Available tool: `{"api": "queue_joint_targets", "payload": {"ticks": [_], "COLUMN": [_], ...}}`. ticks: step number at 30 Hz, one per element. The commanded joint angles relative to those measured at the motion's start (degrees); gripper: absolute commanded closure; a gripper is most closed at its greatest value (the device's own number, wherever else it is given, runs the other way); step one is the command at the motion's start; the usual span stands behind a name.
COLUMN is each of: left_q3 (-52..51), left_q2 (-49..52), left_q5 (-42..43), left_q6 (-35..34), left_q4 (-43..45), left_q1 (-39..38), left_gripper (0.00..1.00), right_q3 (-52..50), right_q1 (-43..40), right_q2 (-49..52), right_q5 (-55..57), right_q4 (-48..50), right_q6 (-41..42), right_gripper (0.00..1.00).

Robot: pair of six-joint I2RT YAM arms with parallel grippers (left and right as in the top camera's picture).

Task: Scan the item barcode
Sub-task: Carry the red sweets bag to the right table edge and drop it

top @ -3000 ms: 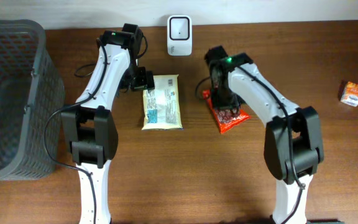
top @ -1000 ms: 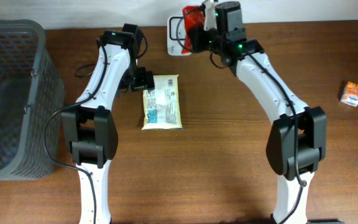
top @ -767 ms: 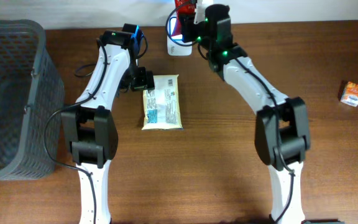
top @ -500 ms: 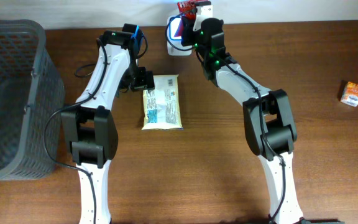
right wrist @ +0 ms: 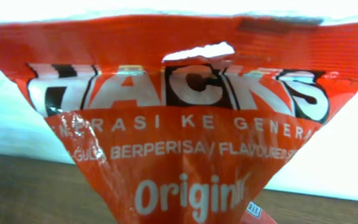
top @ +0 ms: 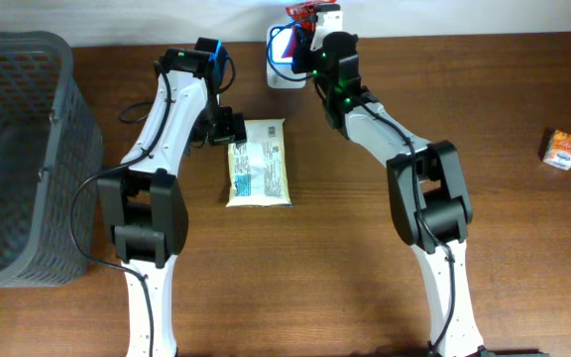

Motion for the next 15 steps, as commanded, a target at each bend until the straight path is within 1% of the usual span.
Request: {"api": "queue_joint_targets", "payload": {"ticks": [1,2,5,7,8,11,15], "left_q3": [-0.3,-0.3,-0.3,-0.3,-0.3,-0.3,-0.3], "left_q2": [-0.1,-0.1,-0.1,-0.1,-0.1,-0.1,-0.1], "left_q5": [0.2,0.2,0.2,0.2,0.2,0.2,0.2], "left_q6": [-0.7,-0.8,-0.8,-0.7,-0.8,-0.8,-0.8], "left_q4": [-0.1,-0.1,-0.1,-0.1,-0.1,-0.1,-0.1], "left_q1": [0.0,0.0,0.0,0.0,0.0,0.0,0.0], "left_gripper": [0.01,0.01,0.01,0.01,0.01,0.01,0.01], "right_q3": [0.9,0.9,0.9,0.9,0.9,0.9,0.9], "right_q1": [-5.3,-6.5,-13.4,-16.8,-20.8,-28.1,-37.6], "right_q2": [-8.2,-9.6,-15.2,-16.6,-17.4,-17.5,-17.2], "right_q5": [0.8,0.8,0.8,0.8,0.8,1.1,5.2], "right_q4": [-4.7,-7.3,-20.4,-25.5,-31.4,-42.2,-54.1], "right_q6": [4.2,4.3,4.3,4.2,4.2,4.3,4.5], "right_gripper": [0.94,0.95,0.94,0.94,0.94,0.95,0.95]}}
